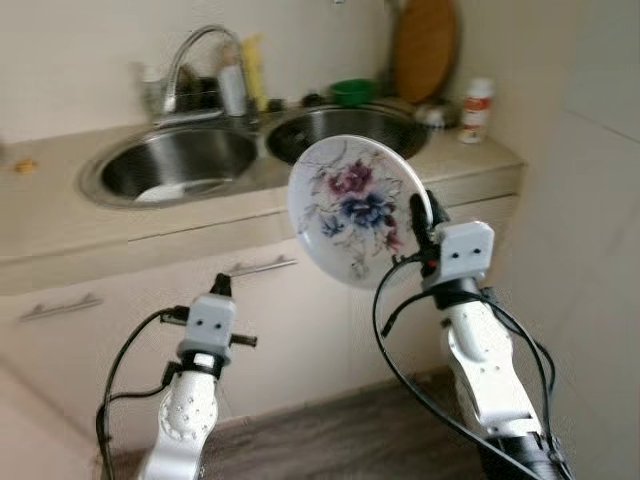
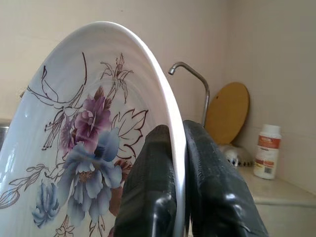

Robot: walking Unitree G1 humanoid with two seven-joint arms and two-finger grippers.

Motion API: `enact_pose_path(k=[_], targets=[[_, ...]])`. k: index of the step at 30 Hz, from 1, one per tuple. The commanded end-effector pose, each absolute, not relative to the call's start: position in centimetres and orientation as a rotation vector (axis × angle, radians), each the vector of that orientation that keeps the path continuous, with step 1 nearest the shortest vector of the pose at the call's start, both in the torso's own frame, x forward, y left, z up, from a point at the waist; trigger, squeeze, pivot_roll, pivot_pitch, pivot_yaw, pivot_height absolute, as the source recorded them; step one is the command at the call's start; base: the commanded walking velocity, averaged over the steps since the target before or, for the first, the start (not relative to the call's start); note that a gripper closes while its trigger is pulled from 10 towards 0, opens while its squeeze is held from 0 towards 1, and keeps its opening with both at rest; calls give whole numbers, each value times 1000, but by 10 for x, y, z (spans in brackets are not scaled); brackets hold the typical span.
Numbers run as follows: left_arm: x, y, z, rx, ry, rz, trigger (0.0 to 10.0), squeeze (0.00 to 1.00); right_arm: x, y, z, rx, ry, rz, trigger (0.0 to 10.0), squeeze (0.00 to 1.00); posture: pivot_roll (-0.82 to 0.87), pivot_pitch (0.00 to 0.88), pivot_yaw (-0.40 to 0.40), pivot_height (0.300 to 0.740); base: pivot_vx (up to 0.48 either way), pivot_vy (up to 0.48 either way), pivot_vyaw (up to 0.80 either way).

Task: Kitchen organization

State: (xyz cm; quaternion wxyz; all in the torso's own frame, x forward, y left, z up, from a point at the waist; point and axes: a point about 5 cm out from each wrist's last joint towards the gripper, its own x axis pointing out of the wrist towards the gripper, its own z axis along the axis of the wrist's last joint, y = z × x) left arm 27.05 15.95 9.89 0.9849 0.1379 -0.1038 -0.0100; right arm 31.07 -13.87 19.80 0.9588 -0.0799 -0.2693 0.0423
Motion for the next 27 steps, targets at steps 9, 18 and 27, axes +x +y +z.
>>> enact_pose_path(k=[9,18,27], targets=[[271,165,111,311,-284,16,10000,0,313,-136,222,-122,-654,51,0,0,-68,0,39,740,0,0,142],[272,166,116,310,-308,26,10000,0,313,-133,231,-108,-692,30,0,0,-70,0,38,740,187,0,0],[273,164,119,304,-324,32,10000,0,315,-127,239,-114,-718,33,0,0,-73,0,35,740,319,0,56]])
